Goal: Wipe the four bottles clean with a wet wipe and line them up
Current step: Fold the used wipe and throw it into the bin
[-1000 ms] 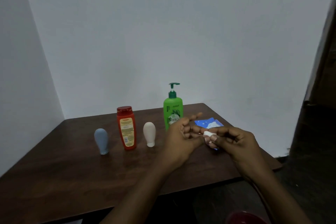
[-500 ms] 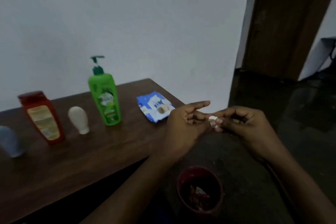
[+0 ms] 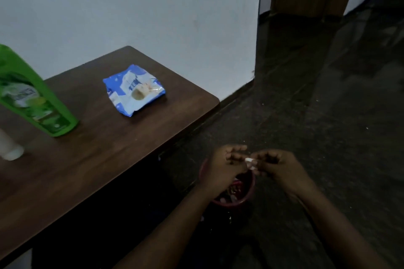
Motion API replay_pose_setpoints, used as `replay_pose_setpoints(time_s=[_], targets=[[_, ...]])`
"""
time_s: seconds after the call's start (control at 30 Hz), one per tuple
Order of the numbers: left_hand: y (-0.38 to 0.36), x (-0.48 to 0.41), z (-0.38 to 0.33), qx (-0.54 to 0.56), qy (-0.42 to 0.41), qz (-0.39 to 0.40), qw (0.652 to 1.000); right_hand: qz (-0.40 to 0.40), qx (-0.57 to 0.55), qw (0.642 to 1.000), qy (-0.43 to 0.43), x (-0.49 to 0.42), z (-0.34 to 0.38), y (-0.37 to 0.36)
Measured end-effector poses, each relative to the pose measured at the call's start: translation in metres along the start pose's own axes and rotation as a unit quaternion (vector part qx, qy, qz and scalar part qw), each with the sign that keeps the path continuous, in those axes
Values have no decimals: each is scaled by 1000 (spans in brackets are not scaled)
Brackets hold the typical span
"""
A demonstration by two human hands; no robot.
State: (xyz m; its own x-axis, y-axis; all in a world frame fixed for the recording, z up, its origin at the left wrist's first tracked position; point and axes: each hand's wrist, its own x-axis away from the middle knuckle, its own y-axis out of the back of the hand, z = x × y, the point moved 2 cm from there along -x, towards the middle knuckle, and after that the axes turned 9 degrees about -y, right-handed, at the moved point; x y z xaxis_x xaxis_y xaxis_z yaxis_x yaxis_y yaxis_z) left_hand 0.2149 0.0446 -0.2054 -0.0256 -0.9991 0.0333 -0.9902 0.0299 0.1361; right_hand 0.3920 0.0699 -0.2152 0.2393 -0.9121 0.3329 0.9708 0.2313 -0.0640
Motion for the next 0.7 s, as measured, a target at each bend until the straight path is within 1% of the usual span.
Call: replay_pose_setpoints(time_s=[0.1,0.23,0.3,0.4,0.53,0.7], targets=[[7,-26,37,-7,63,-24,998,-5,-17,999,-38,-38,-30,-10],[18,-59,80,-11,120,-47,992,-12,-29,997,-76,-82,-57,-22],[23,-71,99,-15,143,-49,988,-12,-16,995,-96,-97,-64,-27],[27,-84,124,-8,168,-50,985,-5,4,992,-123,-119,-80,-32],[30,-94,150,12,192,-63,979,-16,37,989,-145,-144,-104,-36],[33,-102,181,19,216,-65,974,-39,24,985,-169,-159,-126,-45]])
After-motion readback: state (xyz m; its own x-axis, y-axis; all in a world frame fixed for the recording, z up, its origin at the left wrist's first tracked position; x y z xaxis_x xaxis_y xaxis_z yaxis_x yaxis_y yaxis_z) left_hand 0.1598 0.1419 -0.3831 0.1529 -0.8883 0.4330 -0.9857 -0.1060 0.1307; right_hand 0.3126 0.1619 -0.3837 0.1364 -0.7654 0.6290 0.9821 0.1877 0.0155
